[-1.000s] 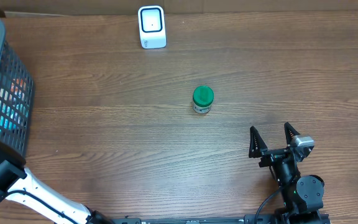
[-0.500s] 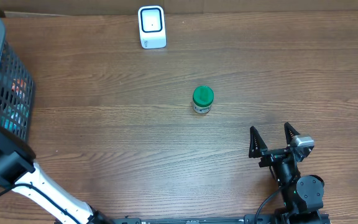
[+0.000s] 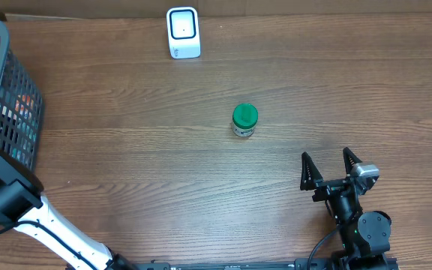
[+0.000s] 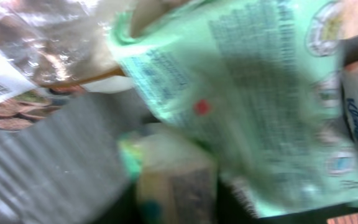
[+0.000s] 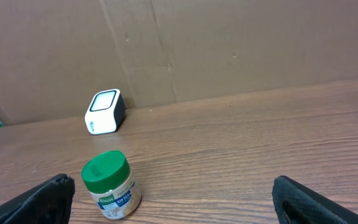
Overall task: Scan the item barcode
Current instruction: 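Move the left gripper back into the basket toward a small green box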
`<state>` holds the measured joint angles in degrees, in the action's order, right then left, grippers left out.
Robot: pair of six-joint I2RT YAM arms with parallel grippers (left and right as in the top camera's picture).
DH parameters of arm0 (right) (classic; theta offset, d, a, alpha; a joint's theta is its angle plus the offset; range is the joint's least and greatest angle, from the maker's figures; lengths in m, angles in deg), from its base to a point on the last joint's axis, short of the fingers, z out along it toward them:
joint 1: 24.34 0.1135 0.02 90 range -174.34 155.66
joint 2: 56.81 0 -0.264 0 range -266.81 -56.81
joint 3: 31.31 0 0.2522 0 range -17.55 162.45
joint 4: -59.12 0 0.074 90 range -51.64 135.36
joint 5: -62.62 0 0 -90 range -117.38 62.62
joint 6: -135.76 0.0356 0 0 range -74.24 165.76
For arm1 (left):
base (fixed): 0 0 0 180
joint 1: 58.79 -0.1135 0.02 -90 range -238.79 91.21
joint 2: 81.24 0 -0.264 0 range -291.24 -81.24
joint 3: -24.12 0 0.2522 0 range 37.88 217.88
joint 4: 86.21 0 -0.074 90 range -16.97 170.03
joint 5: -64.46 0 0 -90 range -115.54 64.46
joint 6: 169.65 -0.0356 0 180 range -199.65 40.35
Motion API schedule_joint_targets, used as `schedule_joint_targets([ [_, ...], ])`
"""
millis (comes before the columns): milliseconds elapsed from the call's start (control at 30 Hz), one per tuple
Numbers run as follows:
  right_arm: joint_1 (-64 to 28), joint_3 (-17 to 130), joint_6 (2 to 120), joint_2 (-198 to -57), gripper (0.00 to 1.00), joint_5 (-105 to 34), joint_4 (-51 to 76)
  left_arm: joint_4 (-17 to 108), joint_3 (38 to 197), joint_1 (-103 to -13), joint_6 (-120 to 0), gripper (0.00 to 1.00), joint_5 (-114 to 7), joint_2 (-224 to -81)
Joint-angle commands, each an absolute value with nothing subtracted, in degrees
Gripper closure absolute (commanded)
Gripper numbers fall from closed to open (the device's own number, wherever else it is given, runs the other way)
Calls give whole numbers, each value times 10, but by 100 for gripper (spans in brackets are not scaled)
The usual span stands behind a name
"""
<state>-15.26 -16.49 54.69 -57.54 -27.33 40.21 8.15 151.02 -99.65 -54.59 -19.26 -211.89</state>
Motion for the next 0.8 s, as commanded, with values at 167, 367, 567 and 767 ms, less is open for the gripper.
schedule_joint_targets([
  [167,-154,-171,543,-570,0,-271,405,72,1512,-991,-552,96,-191,-2113],
  [367,-154,-171,543,-570,0,-271,405,23,1592,-991,-552,96,-192,-2083],
  [567,-154,-171,543,-570,0,-271,405,-19,1712,-989,-552,96,-211,-2008],
  [767,-154,-171,543,-570,0,-271,405,-16,1758,-972,-553,96,-270,-1895],
])
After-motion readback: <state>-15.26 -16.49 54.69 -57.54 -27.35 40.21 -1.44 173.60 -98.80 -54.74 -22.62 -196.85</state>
